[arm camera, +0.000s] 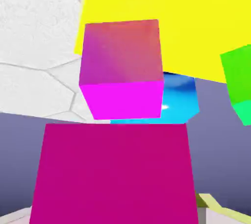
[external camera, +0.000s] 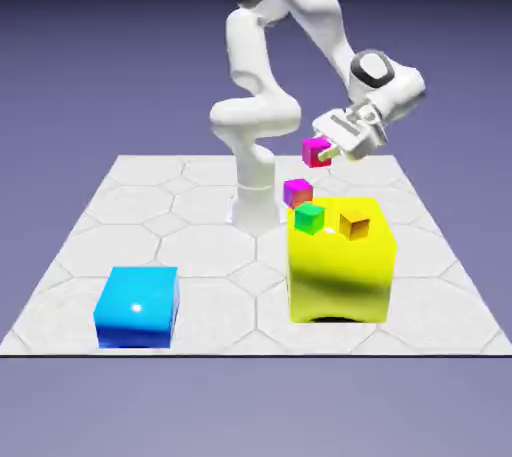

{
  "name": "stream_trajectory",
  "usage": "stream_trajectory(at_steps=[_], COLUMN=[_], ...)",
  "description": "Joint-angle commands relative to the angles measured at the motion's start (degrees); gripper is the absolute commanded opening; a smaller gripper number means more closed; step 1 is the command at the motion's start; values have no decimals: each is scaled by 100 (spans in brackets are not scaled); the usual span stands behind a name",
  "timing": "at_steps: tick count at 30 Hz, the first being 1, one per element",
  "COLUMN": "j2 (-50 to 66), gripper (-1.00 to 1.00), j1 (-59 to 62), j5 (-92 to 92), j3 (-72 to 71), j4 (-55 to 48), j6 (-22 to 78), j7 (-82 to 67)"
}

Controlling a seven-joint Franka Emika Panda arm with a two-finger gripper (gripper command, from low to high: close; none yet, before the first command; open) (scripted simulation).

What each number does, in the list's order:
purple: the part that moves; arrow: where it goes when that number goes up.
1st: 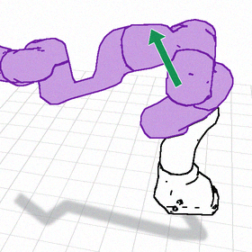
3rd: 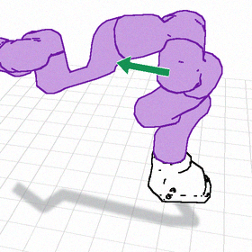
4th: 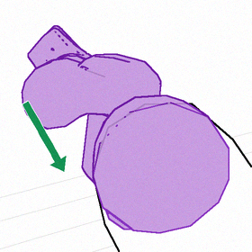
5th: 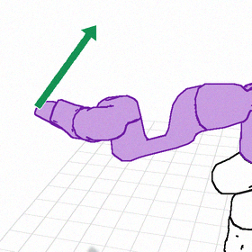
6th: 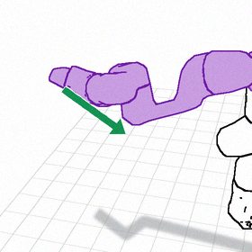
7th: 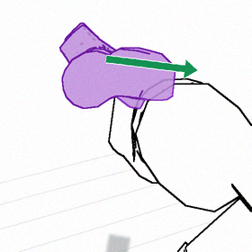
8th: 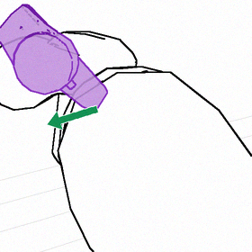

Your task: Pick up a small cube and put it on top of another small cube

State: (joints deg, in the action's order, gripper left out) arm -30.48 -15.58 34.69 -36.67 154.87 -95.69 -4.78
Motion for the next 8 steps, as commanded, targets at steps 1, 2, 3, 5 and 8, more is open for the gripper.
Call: stream_trajectory(at_steps=[1,2,3,5,8], j2=[59,92,92,32,-118], gripper=[-100,-100,100,100,100], j1=[-45,-69,-69,-25,89], j5=[168,256,256,96,-310], j3=[177,273,273,97,-352], j4=[208,321,321,114,-414], j6=[-211,-324,-324,-118,406], j7=[129,199,199,71,-254])
